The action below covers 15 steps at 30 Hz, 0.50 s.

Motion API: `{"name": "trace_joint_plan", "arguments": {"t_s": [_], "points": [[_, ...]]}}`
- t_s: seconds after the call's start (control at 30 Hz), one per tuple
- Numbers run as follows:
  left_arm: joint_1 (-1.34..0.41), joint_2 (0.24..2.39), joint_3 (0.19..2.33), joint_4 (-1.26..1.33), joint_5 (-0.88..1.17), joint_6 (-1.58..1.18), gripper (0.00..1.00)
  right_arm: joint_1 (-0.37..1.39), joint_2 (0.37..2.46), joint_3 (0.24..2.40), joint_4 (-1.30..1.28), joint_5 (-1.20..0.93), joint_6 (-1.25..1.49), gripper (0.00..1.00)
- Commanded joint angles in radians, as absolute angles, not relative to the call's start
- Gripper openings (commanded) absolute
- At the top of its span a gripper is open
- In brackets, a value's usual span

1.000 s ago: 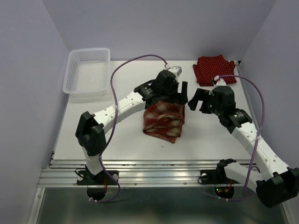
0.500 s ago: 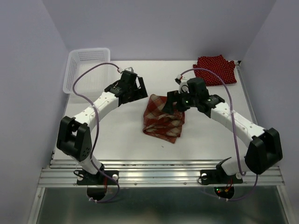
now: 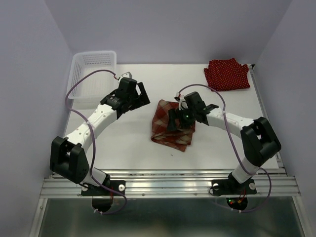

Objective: Fold and stack the skirts
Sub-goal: Fold the skirt

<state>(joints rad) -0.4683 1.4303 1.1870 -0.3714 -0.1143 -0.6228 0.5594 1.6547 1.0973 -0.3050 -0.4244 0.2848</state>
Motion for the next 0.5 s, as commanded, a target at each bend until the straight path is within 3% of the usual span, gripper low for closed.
{"name": "trace_joint_plan", "arguments": {"t_s": [0.0,0.3,0.47], "points": [[-0.465,1.437,1.198,-0.35,-0.121,-0.62,0.99,0.575,1.602,0.962,-0.27,-0.431,0.299,1.0],[-0.465,1.537,1.256,-0.321,-0.042,-0.595,0.99,0.575,1.499,0.689,-0.215,-0.382,0.322,1.0],[-0.486,1.545,1.267,-0.305,-0.015,-0.569,0.99,0.575,1.48,0.75,-0.225,-0.373,0.325,1.0]]}}
